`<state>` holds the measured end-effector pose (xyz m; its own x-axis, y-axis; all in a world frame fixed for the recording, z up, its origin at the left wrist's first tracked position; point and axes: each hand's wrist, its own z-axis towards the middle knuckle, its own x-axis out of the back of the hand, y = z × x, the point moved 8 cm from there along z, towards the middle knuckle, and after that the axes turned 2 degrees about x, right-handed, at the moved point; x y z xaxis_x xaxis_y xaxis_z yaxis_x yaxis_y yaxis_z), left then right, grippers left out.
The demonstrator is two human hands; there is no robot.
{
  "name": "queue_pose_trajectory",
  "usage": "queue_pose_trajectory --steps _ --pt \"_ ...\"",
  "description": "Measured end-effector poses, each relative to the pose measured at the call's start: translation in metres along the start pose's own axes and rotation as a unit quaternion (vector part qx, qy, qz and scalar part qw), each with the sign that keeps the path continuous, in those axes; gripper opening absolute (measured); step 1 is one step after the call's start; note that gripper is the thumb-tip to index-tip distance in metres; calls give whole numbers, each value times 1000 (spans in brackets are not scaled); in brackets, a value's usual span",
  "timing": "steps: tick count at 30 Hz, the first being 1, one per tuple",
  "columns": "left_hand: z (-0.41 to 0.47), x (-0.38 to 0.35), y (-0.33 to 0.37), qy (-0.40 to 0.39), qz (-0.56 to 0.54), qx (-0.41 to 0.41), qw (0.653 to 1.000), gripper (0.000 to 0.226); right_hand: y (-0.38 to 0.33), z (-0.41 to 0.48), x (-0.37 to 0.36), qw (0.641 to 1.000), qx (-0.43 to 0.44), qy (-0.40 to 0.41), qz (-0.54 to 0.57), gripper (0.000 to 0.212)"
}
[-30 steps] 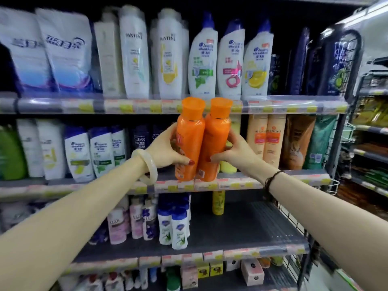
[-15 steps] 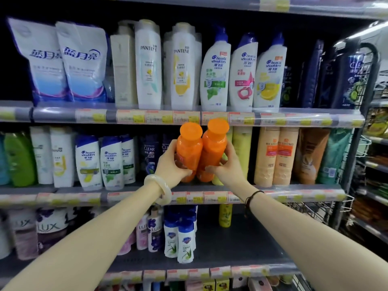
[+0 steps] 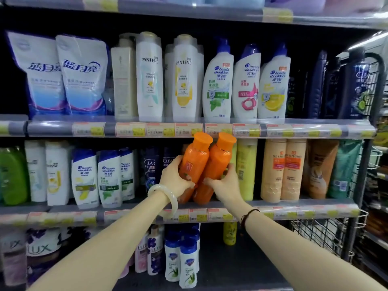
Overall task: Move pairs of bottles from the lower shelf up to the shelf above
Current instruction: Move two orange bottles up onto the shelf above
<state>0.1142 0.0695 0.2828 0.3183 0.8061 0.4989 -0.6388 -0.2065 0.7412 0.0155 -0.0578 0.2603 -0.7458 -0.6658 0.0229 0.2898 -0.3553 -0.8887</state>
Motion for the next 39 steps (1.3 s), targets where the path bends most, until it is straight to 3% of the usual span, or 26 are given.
queue_pose_trajectory --steps 10,16,25,39 --pt "10 -7 4 -42 62 11 997 78 5 2 7 999 -26 40 3 59" --pt "11 -7 2 -50 52 25 997 83 7 3 8 998 -50 27 7 56" --pt "10 -1 -11 -54 10 51 997 74 -2 -1 6 999 -16 12 -29 48" --pt "11 2 -4 -58 59 30 996 72 7 -6 1 998 -33 47 -36 57"
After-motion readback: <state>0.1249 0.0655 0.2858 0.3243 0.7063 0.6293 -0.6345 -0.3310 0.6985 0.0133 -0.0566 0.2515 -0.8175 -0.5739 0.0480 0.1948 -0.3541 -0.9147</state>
